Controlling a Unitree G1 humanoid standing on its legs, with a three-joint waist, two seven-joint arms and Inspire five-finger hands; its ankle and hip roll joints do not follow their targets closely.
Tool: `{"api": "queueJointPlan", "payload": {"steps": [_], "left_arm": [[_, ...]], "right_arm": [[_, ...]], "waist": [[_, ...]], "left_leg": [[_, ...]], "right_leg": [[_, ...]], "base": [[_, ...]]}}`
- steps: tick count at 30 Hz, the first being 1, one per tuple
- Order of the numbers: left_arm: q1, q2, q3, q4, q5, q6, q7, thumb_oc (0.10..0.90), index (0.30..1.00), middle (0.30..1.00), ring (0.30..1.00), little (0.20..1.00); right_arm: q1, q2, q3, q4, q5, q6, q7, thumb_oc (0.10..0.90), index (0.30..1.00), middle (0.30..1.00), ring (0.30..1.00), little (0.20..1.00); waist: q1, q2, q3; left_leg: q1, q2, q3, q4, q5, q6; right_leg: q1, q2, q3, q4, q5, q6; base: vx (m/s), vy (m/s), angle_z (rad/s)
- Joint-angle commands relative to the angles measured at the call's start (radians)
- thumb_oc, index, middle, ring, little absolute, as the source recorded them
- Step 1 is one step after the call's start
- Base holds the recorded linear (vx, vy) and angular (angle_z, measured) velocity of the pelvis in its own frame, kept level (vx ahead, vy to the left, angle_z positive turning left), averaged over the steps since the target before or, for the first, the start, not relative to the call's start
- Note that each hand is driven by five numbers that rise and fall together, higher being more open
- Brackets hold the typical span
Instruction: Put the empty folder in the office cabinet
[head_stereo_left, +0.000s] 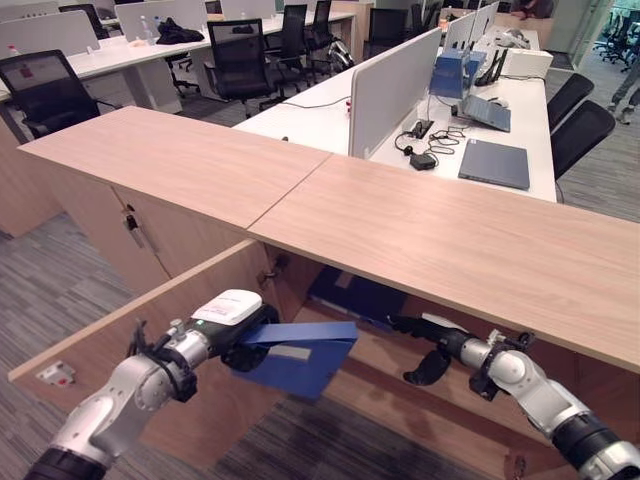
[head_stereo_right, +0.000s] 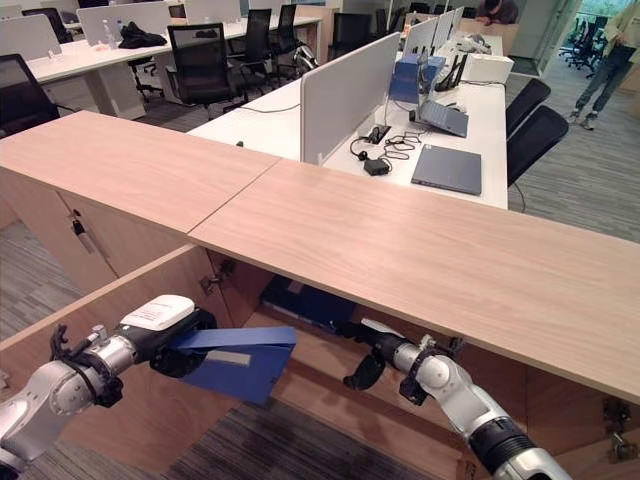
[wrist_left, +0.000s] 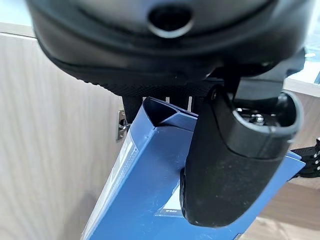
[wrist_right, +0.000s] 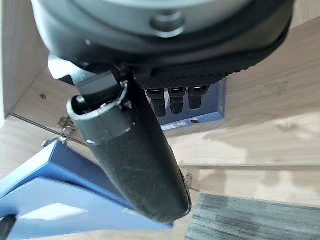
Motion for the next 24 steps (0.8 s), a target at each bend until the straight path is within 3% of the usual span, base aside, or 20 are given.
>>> {"api": "queueJointPlan", "payload": {"steps": [1, 8, 19, 22, 24], "left_arm": [[-0.137, 0.007, 0.095, -0.004, -0.031, -0.016, 0.127, 0.400, 0.300, 0.300, 0.300, 0.300], [-0.162, -0.066, 0.071, -0.016, -0.171, -0.032, 0.125, 0.400, 0.300, 0.300, 0.300, 0.300], [-0.226, -0.116, 0.000, -0.024, -0.225, -0.036, 0.141, 0.400, 0.300, 0.300, 0.300, 0.300], [-0.251, -0.144, -0.038, -0.062, -0.369, -0.048, 0.119, 0.400, 0.300, 0.300, 0.300, 0.300], [-0.271, -0.159, -0.079, -0.097, -0.538, -0.056, 0.078, 0.400, 0.300, 0.300, 0.300, 0.300]], "right_arm": [[-0.085, 0.008, -0.039, -0.043, 0.055, -0.063, -0.043, 0.800, 0.900, 0.900, 0.900, 0.900], [-0.068, 0.095, -0.010, -0.011, 0.105, -0.075, -0.066, 0.800, 0.900, 0.900, 0.900, 0.900], [-0.111, 0.194, 0.050, 0.016, 0.172, -0.084, -0.103, 0.800, 0.900, 0.900, 0.900, 0.900], [-0.140, 0.221, 0.078, 0.042, 0.183, -0.088, -0.116, 0.800, 0.900, 0.900, 0.900, 0.900], [-0.163, 0.244, 0.091, 0.065, 0.204, -0.095, -0.126, 0.800, 0.900, 0.900, 0.900, 0.900]], "waist": [[0.000, -0.028, -0.051], [-0.005, -0.025, -0.052], [-0.009, -0.022, -0.050], [-0.009, -0.023, -0.051], [-0.011, -0.021, -0.050]], "left_leg": [[0.035, 0.005, -0.025, -0.006, -0.116, -0.017], [0.036, 0.005, -0.026, -0.006, -0.117, -0.016], [0.037, 0.004, -0.026, -0.006, -0.115, -0.014], [0.038, 0.004, -0.028, -0.006, -0.114, -0.013], [0.037, 0.004, -0.030, -0.006, -0.113, -0.011]], "right_leg": [[0.021, 0.001, 0.040, 0.000, -0.079, 0.042], [0.023, -0.001, 0.042, 0.000, -0.078, 0.039], [0.025, 0.000, 0.043, 0.000, -0.077, 0.036], [0.025, 0.001, 0.042, 0.000, -0.076, 0.035], [0.027, 0.000, 0.041, 0.000, -0.074, 0.033]], "base": [[0.00, 0.000, 0.00], [0.00, 0.000, 0.00], [0.00, 0.000, 0.00], [0.00, 0.000, 0.00], [0.00, 0.000, 0.00]]}}
